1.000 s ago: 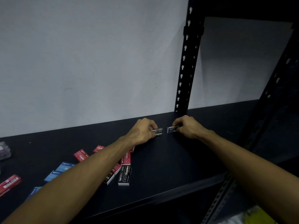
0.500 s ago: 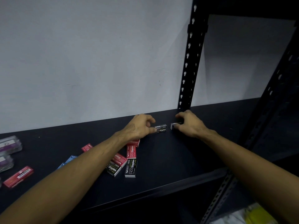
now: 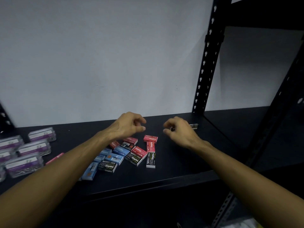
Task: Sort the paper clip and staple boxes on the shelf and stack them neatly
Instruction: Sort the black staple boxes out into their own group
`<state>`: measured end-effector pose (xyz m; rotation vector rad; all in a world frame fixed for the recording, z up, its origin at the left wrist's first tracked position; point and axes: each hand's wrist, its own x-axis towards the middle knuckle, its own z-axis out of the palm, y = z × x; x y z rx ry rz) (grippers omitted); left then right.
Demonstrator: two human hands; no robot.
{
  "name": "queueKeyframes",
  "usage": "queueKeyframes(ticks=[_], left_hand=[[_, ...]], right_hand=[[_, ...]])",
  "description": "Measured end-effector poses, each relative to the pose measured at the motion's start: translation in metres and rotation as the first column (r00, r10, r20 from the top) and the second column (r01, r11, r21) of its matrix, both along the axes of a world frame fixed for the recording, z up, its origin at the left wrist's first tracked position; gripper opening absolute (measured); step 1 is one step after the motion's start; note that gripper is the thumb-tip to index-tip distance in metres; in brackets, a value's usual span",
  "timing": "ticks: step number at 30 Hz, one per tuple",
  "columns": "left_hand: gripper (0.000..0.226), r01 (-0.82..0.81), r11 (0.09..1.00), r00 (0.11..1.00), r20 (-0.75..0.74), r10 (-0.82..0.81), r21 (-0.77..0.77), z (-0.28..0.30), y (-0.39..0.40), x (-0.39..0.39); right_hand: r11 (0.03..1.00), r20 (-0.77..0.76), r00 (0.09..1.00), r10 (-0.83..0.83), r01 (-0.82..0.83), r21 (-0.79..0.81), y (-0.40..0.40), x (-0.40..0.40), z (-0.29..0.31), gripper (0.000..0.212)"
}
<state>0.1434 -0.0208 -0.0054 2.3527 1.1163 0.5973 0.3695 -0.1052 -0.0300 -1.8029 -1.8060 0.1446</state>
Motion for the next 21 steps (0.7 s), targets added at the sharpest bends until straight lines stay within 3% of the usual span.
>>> queueKeyframes(ticks=[6,11,16,19,21], left_hand=[[0.026,0.071,0.997,0.997,-0.032,-0.072,-0.038,-0.007,-0.036,-0.033],[0.03,0.113,0.993,0.988,-0.104,-0.115,-0.026,-0.016,-0.054,-0.046],[0.03,0.162,0.987,0.958,-0.237,-0.158,-0.003,-0.024,-0.06,-0.053],[0.031,0.164,0.986,0.944,-0.296,-0.148,0.03,-0.029,-0.061,-0.054],[0.031,0.185,0.981,0.929,-0.336,-0.157,0.055,-0.031,-0.062,-0.054]], right_hand=[[0.994,-0.009,0.996,0.089,-0.09,-0.068,-0.021,-0.041,-0.006,0.018],[0.993,0.01,0.998,0.056,-0.055,-0.104,-0.037,-0.056,-0.009,0.012],[0.985,0.071,0.996,0.048,-0.036,-0.17,-0.044,-0.066,-0.009,0.018],[0.968,0.106,0.986,0.128,-0.101,-0.23,-0.046,-0.07,-0.009,0.015],[0.943,0.127,0.963,0.236,-0.195,-0.268,-0.049,-0.07,-0.008,0.029]])
